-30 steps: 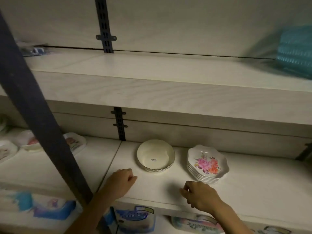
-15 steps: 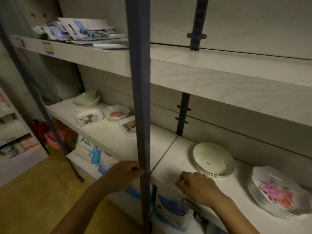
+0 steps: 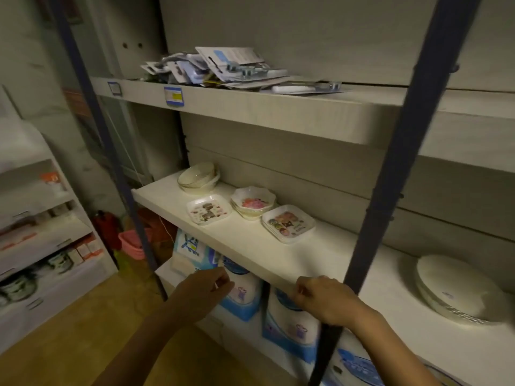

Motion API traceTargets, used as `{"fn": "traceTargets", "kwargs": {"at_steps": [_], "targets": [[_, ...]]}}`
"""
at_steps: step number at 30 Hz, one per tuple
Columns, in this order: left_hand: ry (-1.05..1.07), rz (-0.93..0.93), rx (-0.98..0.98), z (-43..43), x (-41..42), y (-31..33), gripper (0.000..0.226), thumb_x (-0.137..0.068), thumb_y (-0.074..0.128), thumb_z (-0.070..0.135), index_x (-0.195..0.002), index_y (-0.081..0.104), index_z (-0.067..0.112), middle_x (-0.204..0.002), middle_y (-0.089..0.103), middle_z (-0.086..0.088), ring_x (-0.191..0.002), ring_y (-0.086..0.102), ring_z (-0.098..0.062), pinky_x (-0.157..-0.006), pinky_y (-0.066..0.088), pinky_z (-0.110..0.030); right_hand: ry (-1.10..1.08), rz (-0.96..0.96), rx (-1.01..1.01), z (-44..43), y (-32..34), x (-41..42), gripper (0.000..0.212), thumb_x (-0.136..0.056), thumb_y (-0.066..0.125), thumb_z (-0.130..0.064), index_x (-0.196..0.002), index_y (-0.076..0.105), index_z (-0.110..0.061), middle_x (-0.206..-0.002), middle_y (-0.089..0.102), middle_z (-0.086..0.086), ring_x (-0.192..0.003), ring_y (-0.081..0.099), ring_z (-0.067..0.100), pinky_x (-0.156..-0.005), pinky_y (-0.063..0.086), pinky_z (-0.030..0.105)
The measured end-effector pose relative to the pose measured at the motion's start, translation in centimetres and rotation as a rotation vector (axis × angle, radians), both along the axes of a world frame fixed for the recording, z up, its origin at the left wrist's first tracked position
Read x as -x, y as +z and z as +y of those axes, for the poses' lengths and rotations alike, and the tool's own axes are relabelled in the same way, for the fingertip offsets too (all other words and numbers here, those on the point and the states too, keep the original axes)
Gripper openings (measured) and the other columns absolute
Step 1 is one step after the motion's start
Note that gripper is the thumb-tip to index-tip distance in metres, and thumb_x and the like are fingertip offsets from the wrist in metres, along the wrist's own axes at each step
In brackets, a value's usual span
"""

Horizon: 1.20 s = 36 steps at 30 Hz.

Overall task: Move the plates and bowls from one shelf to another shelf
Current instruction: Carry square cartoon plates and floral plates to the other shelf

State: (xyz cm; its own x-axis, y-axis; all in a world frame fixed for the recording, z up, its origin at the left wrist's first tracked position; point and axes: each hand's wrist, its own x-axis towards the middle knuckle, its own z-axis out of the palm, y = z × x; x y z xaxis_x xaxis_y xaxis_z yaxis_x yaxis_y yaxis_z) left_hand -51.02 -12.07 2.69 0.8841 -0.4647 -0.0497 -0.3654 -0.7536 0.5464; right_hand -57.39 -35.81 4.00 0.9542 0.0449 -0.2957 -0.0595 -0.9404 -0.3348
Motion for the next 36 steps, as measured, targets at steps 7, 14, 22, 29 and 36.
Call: {"fn": "traceTargets", "kwargs": {"at_steps": [7,14,22,29,36], "targets": [[0.018,0.036,0.010,5.2,-5.8,-0.7,0.022,-0.094,0.046,0.028,-0.098,0.057,0.009,-0.100,0.064,-0.003,-0.088,0.058,-0.008,-0.065,0.042,-0.011,-0.095,0.047,0.033,3.6,0.2,-4.8,0.038,-0.093,0.037,-0.048,-0.114,0.056,-0.022,-0.115,0.061,0.005,-0.102,0.057,0.023,-0.082,0.045,0.034],[0.004,0.056,0.045,7.5,-12.2,-1.7,0.014,-0.094,0.046,0.025,-0.084,0.054,0.018,-0.092,0.063,-0.002,-0.082,0.059,-0.009,-0.062,0.041,-0.012,-0.254,0.106,-0.095,3.7,-1.3,-10.6,0.028,-0.092,0.040,-0.047,-0.100,0.057,-0.026,-0.100,0.068,-0.002,-0.094,0.063,0.017,-0.090,0.050,0.038],[0.065,0.054,0.064,8.8,-23.0,-2.1,0.024,-0.092,0.048,0.024,-0.068,0.048,0.026,-0.089,0.067,-0.006,-0.084,0.061,-0.014,-0.068,0.042,-0.015,-0.382,0.051,-0.105,3.2,-2.9,-18.3,0.018,-0.093,0.040,-0.046,-0.078,0.046,-0.037,-0.094,0.066,-0.005,-0.087,0.063,0.012,-0.085,0.053,0.033],[0.094,0.017,0.068,9.6,-30.2,-3.0,0.030,-0.091,0.051,0.024,-0.063,0.043,0.030,-0.069,0.053,0.006,-0.069,0.053,-0.013,-0.069,0.046,-0.027,-0.479,0.055,-0.067,3.4,-3.4,-22.2,0.033,-0.095,0.038,-0.044,-0.116,0.054,-0.024,-0.102,0.064,-0.004,-0.091,0.063,0.013,-0.087,0.054,0.035],[0.262,0.033,-0.122,8.0,-37.6,-5.6,0.046,-0.087,0.054,0.034,-0.117,0.049,-0.002,-0.116,0.055,-0.018,-0.106,0.053,-0.030,-0.089,0.044,-0.036,-0.637,0.069,-0.078,3.3,-4.0,-22.0,0.036,-0.096,0.037,-0.042,-0.124,0.050,-0.023,-0.107,0.062,-0.002,-0.092,0.063,0.012,-0.086,0.054,0.030]]}}
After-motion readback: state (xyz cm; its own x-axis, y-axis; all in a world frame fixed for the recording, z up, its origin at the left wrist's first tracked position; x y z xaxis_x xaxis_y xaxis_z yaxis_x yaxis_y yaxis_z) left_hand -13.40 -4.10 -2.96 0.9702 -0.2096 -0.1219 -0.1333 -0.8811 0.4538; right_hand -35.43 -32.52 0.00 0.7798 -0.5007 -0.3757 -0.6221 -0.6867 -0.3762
